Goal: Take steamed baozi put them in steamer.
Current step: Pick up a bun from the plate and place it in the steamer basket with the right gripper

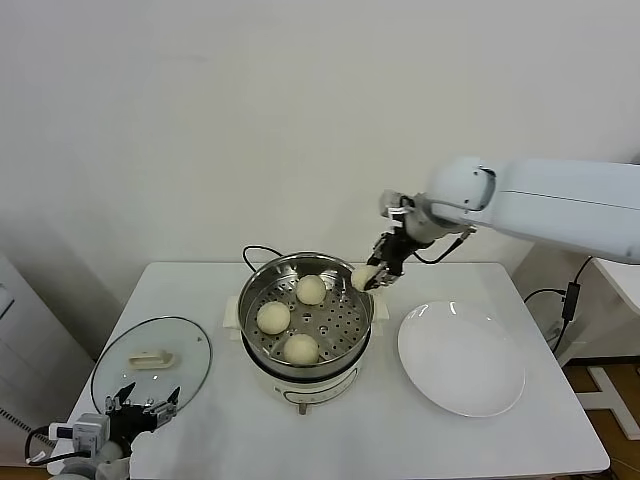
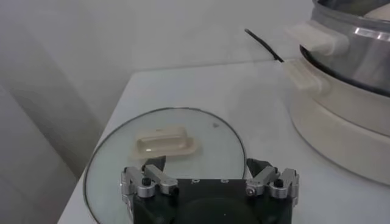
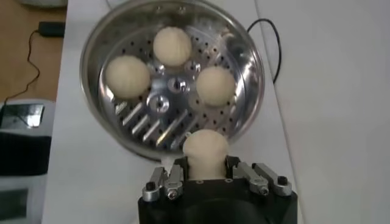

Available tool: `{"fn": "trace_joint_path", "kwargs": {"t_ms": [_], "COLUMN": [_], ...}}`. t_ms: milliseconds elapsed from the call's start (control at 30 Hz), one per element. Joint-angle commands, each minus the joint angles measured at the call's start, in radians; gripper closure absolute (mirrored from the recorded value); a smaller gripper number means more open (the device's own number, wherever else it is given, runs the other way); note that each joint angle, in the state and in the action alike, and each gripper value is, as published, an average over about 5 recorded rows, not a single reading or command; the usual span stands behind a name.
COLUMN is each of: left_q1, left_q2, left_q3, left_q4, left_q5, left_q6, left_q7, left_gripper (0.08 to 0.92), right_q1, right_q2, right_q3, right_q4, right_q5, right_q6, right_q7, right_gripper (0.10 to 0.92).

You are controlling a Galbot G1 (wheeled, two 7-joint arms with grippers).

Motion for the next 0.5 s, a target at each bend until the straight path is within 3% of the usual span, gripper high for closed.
{"fn": "trace_joint_path", "kwargs": {"t_ms": [33,500], "left_q1": [-0.003,0.019], "left_q2": [-0.004,-0.016], "left_q3": [0.003,-0.022], "left_q4": [-0.002,-0.004], "left_q5": [0.000,-0.006], "left_q6": [0.002,-0.008], "left_q7": [-0.001,-0.001], "left_gripper": [0.177,0.177], "right_q1": [-0.069,-0.190], "right_q2": [0.130,0.170], "right_q3": [0.007,0.024], "right_q4": [-0.006,-0.041], "right_q5": [0.074,0.002], "right_q6": [-0.066,-0.082], "right_q7": [0.088,0.130], "right_gripper": [0.628,0.634]}}
